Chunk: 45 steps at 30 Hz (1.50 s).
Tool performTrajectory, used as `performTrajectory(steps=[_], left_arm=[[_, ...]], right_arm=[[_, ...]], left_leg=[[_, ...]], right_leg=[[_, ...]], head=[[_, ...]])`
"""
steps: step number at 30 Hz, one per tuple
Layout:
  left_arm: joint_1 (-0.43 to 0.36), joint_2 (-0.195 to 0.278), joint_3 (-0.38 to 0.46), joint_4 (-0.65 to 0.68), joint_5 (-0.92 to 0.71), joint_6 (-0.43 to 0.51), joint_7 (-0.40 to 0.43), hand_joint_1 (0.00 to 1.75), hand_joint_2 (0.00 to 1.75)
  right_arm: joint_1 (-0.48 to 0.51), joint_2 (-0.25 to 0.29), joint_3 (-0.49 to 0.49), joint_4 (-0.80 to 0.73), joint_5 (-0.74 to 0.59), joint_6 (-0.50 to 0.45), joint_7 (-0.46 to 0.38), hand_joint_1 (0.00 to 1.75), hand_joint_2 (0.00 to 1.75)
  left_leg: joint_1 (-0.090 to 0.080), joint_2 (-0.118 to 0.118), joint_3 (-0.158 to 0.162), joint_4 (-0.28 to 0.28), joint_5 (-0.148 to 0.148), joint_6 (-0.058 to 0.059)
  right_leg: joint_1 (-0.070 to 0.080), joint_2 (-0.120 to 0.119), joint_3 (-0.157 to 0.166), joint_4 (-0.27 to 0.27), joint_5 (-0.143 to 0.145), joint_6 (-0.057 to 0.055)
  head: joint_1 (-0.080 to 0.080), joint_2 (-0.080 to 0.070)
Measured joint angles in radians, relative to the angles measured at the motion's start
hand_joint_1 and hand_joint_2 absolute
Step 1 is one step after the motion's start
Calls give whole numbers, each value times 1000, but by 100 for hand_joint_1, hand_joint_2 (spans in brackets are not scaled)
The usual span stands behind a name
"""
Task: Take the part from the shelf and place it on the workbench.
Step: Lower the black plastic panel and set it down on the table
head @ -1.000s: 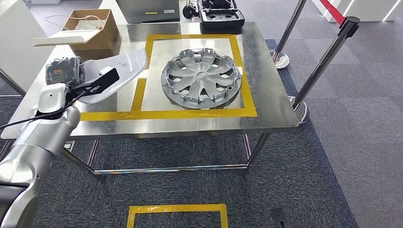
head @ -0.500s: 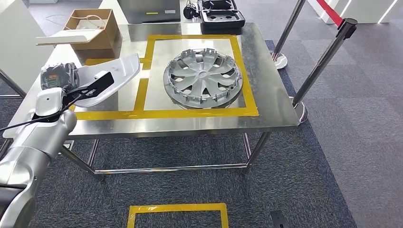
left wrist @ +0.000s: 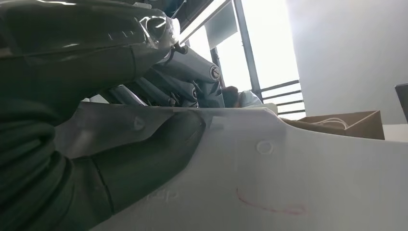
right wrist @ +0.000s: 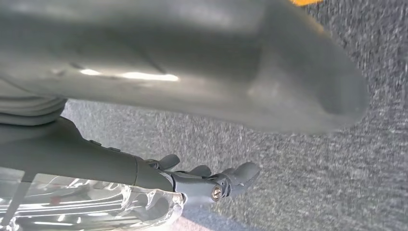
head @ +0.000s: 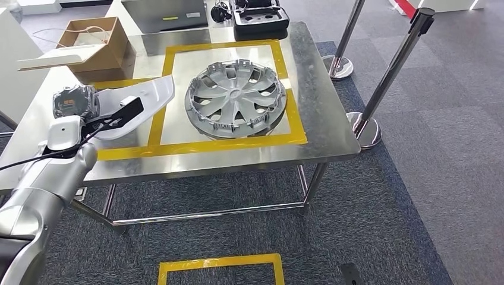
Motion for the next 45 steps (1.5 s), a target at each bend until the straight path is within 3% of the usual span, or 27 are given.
performTrajectory(steps=[2,3,4,6,7,9,12,14,16,17,18,19,21,23,25,28,31,33,34,35,36,38,39,43,45], left_arm=[[6,0,-2,0,-6,-5,2,175,175],[9,0,-4,1,-8,-7,2,175,175],[11,0,-6,1,-11,-9,2,175,175],[9,0,-8,1,-13,-11,3,175,175],[6,0,-8,1,-14,-12,3,175,175],[2,0,-9,1,-14,-15,5,175,175],[0,-1,-9,0,-15,-16,6,175,175],[-3,-2,-9,-1,-17,-16,7,175,175],[-4,-2,-9,0,-19,-16,8,175,175],[-2,-3,-9,0,-19,-16,8,175,175],[0,-3,-9,0,-19,-16,8,175,175],[2,-3,-9,0,-19,-16,8,175,175],[3,-3,-9,0,-19,-16,8,175,175],[2,-3,-8,2,-19,-16,9,175,175],[3,-1,-8,3,-18,-16,9,175,175],[6,1,-7,3,-9,-16,9,175,175],[10,8,1,5,2,-16,19,175,175],[18,12,7,7,5,-17,25,175,175],[22,14,9,8,5,-17,26,175,175],[23,16,11,8,6,-17,27,175,175],[23,18,13,8,6,-19,29,175,175],[22,21,17,9,6,-24,35,175,175],[23,23,18,10,6,-26,37,175,175],[27,27,22,11,6,-28,42,175,175],[27,27,23,11,6,-27,42,175,175]], right_arm=[[0,1,0,0,-1,0,1,0,0],[0,1,0,0,-2,0,1,0,0],[0,1,0,0,-2,0,1,0,0],[0,2,0,0,-3,0,1,0,0],[-1,2,0,0,-3,0,0,0,0],[-2,3,0,0,-3,0,0,0,0],[-2,4,0,0,-4,0,0,0,0],[-4,4,1,0,-4,0,0,0,0],[-4,3,1,0,-5,0,0,0,0],[-3,2,1,0,-5,0,0,0,0],[-1,2,0,0,-5,0,0,0,0],[-1,1,0,0,-5,0,0,0,0],[0,0,0,0,-5,0,0,0,0],[-1,-1,1,0,-5,1,0,0,0],[-1,-2,1,1,-5,1,1,0,0],[-2,-3,1,0,-5,1,2,0,0],[-3,-3,3,0,-5,1,1,0,0],[-1,-2,4,0,-5,1,1,0,0],[0,-2,4,0,-5,1,1,0,0],[1,-2,4,0,-5,1,1,0,0],[1,-2,4,0,-5,1,1,0,0],[0,-2,4,0,-4,1,0,0,0],[0,-2,5,0,-4,1,0,0,0],[2,-1,5,0,-4,1,-1,0,0],[1,-1,6,0,-4,1,-1,0,0]], left_leg=[[4,-2,-74,114,-25,-4],[6,-2,-89,123,-9,-5],[8,-2,-83,89,26,-5],[11,-3,-26,-48,110,-4],[9,-5,2,-109,132,-2],[5,-9,27,-157,133,5],[7,-10,40,-165,124,25],[9,-8,54,-169,118,38],[5,-7,63,-169,109,47],[3,-7,68,-168,104,50],[1,-8,74,-168,99,51],[-1,-8,83,-168,92,51],[-3,-8,104,-169,75,48],[-4,-6,116,-171,63,40],[-4,-6,120,-172,59,28],[-3,-5,104,-134,58,13],[2,-6,-7,40,5,-2],[6,-6,-72,107,-18,-7],[8,-6,-78,88,3,-8],[9,-5,-64,35,44,-8],[10,-5,-37,-41,94,-6],[6,-5,11,-156,142,-2],[3,-5,23,-179,148,3],[3,-6,36,-183,152,26],[6,-5,41,-187,150,36]], right_leg=[[-1,4,7,0,-7,-2],[-2,6,12,1,-11,0],[-3,8,20,1,-16,2],[-4,13,36,0,-28,11],[-4,14,40,0,-33,16],[-2,16,42,-2,-35,29],[-2,12,40,10,-38,43],[-1,5,2,85,-69,46],[2,2,-77,220,-114,48],[4,2,-114,272,-126,47],[5,2,-136,290,-119,44],[7,1,-138,265,-91,39],[14,0,-94,132,1,26],[22,-6,-55,25,42,15],[29,-8,-46,-1,34,7],[22,-5,-20,-14,35,-5],[16,0,-2,-22,26,-13],[15,3,6,-22,17,-14],[14,5,12,-22,12,-13],[14,6,19,-22,8,-11],[14,7,27,-22,2,-8],[15,8,37,-22,-7,0],[16,9,39,-22,-10,5],[15,6,34,-8,-30,28],[15,3,-15,90,-77,36]], head=[[0,0],[0,0],[0,0],[0,0],[-1,0],[-1,0],[0,0],[2,0],[3,0],[2,0],[3,0],[3,0],[3,0],[0,0],[-2,0],[-4,0],[-6,0],[-6,0],[-6,0],[-6,0],[-6,0],[-6,0],[-5,0],[-4,0],[-1,0]])
